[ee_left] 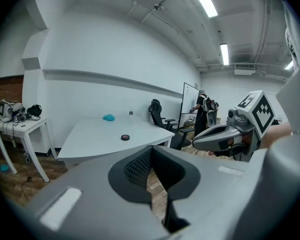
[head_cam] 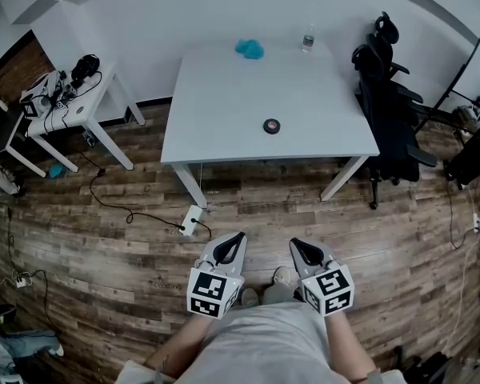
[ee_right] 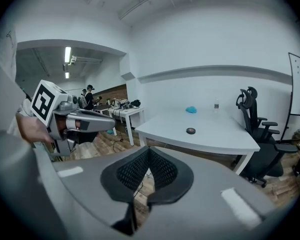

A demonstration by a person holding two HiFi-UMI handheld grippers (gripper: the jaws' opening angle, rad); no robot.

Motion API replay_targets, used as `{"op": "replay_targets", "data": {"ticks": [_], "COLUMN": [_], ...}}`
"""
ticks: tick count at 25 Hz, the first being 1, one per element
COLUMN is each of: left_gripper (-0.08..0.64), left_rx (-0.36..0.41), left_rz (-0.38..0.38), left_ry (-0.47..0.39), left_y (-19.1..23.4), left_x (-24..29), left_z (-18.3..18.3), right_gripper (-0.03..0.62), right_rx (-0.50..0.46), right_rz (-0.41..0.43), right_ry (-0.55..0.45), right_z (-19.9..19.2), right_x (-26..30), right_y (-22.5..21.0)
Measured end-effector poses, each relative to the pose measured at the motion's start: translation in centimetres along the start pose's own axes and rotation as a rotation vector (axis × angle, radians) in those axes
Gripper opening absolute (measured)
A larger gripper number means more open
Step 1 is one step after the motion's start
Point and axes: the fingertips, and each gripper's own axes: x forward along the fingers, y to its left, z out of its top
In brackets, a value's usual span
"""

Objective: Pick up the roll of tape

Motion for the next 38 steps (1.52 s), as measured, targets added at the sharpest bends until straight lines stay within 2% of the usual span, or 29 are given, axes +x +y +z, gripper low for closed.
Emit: {"op": "replay_targets", "data": {"ticks": [11, 20, 38], "left_gripper": [0.018, 0.018, 0.018], "left_rx": [0.008, 0.023, -0.041], "left_rz": [0.001, 0.016, 0.04], "left_ry": [-0.002, 0.007, 0.041], "left_y": [1.4, 4.4, 10.7], "left_x": [3.3, 9.9, 23.4], "left_z": [0.4, 2.4, 7.3], "right_gripper": [0.006, 0.006, 0.006], "right_rx": [-0.004, -0.023, -0.016], "right_rz": [-0.01, 0.041, 0.102], "right_ry": [-0.024, -0.009, 0.037], "right_z": [0.8, 3.1, 8.8], "right_x": [2.7, 8.5, 18.6], "right_y": [-2.7, -8.0, -19.7]}}
